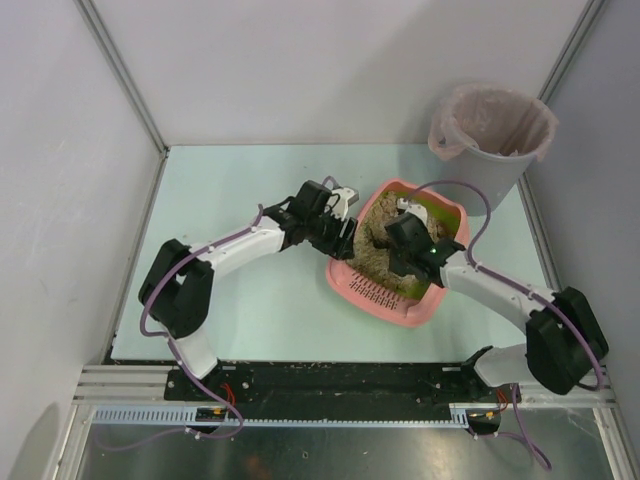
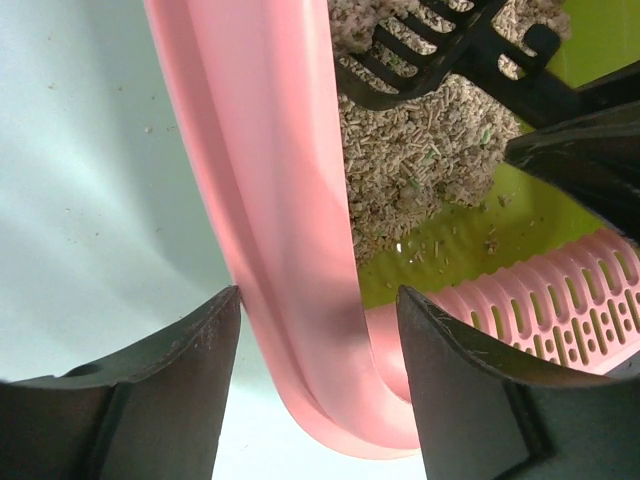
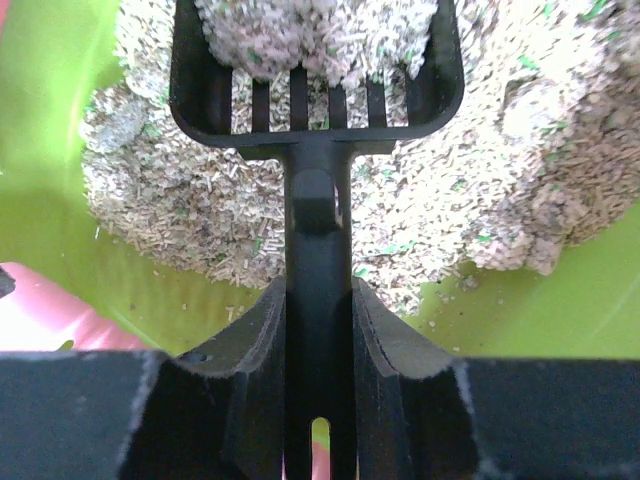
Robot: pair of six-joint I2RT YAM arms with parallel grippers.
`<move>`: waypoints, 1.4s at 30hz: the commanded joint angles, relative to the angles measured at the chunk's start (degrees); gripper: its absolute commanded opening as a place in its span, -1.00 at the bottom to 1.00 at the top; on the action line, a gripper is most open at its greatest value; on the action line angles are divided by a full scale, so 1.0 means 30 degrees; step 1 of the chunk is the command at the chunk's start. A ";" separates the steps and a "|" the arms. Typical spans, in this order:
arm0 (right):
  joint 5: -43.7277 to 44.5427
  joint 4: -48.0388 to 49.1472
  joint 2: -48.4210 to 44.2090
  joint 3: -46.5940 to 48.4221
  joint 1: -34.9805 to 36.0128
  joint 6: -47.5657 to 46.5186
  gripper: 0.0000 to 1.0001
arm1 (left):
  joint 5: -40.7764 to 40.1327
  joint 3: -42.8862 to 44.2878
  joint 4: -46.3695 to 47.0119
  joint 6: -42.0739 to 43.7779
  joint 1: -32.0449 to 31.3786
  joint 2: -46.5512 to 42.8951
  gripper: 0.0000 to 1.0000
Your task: Clean the litter box
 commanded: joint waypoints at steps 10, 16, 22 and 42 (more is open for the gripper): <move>0.3598 0.3491 -0.4563 -0.3798 0.0629 -0.1087 -1.00 | -0.0490 0.0621 0.0027 0.0735 -0.0351 -0.2859 0.62; 0.5621 0.6010 -0.6233 -0.5879 0.1715 -0.1613 -1.00 | -0.0758 0.0679 0.0027 0.0649 -0.0351 -0.3884 0.67; 0.7202 0.7477 -0.7434 -0.7023 0.3062 -0.2666 -1.00 | -0.0257 0.0535 -0.0002 0.0939 -0.0350 -0.6108 0.74; 1.4267 0.9089 -1.1127 -0.9777 0.9421 -0.3170 -1.00 | -0.2222 -0.1371 -0.0032 0.1381 -0.0350 -0.8632 0.81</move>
